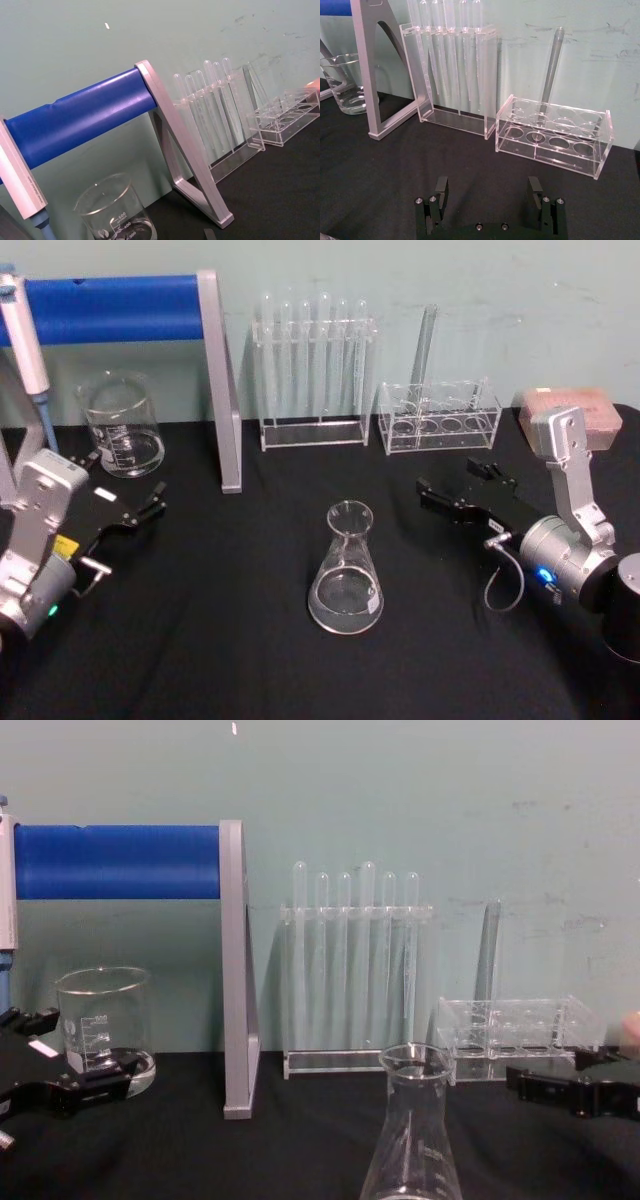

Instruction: Grasp the erlenmeyer flask with one hand, shake it three times, then place it back.

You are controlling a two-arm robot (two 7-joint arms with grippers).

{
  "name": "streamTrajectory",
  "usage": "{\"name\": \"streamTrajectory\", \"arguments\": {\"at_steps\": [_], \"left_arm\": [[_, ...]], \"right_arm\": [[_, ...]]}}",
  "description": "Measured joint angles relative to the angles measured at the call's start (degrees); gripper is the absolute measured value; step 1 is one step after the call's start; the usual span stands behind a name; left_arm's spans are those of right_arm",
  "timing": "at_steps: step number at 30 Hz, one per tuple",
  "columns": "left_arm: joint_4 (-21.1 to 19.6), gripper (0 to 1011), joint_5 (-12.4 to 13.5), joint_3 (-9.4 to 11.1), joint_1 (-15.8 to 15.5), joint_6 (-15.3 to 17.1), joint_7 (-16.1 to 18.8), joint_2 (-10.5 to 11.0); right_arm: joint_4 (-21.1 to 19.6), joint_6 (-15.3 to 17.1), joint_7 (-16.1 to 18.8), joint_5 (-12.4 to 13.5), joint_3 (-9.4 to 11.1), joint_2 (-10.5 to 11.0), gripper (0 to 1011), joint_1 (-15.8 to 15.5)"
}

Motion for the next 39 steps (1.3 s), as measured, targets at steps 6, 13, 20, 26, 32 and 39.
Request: {"name": "streamTrajectory", "arguments": {"at_steps": [6, 13, 20, 26, 32, 39], "left_arm": [[0.0, 1001, 0.0, 0.0, 0.0, 0.0, 0.0, 0.0], [0.0, 1001, 0.0, 0.0, 0.0, 0.0, 0.0, 0.0], [0.0, 1001, 0.0, 0.0, 0.0, 0.0, 0.0, 0.0], [0.0, 1001, 0.0, 0.0, 0.0, 0.0, 0.0, 0.0], [0.0, 1001, 0.0, 0.0, 0.0, 0.0, 0.0, 0.0], [0.0, 1001, 0.0, 0.0, 0.0, 0.0, 0.0, 0.0]], "right_arm": [[0.0, 0.0, 0.0, 0.0, 0.0, 0.0, 1002, 0.0], [0.0, 0.0, 0.0, 0.0, 0.0, 0.0, 1002, 0.0], [0.0, 0.0, 0.0, 0.0, 0.0, 0.0, 1003, 0.0], [0.0, 0.0, 0.0, 0.0, 0.0, 0.0, 1003, 0.0], [0.0, 0.0, 0.0, 0.0, 0.0, 0.0, 1003, 0.0], [0.0, 0.0, 0.0, 0.0, 0.0, 0.0, 1003, 0.0]]}}
